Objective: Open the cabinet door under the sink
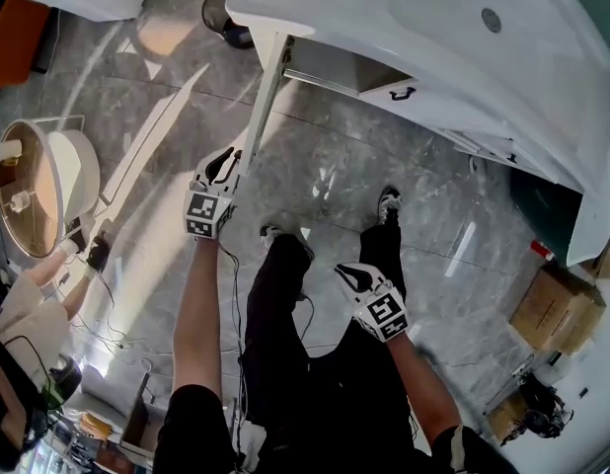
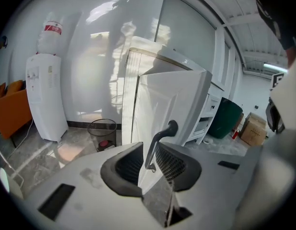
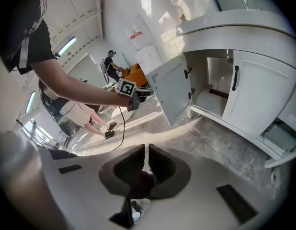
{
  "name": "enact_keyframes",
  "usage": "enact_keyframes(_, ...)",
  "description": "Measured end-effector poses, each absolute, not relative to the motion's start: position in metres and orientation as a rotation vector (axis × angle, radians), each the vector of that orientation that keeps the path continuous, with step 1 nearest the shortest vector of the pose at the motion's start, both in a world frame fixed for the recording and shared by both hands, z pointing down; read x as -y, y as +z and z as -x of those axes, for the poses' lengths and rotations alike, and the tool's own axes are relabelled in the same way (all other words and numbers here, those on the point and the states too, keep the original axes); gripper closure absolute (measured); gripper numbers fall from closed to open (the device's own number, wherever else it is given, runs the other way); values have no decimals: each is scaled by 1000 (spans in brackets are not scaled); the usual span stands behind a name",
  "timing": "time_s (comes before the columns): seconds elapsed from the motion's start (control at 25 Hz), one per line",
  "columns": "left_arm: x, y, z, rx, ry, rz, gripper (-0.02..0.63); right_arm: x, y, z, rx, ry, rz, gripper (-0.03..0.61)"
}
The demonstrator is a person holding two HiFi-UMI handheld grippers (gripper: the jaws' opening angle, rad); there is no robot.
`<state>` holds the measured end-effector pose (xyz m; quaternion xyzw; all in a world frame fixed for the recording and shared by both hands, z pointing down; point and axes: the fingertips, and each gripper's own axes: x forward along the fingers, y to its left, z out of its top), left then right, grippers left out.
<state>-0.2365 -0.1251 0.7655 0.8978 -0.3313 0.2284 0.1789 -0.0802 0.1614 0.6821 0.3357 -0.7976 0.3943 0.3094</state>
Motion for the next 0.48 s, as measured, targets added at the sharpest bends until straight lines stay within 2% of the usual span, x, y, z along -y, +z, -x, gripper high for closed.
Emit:
enact_keyframes(0.12, 131, 766, 244, 937, 708, -2547, 500, -162, 679, 88, 2106, 1046, -940, 497)
enact_keyframes(0.48, 118, 763, 261, 893, 803, -2564, 494, -178, 669, 108, 2055, 1116, -1038, 497)
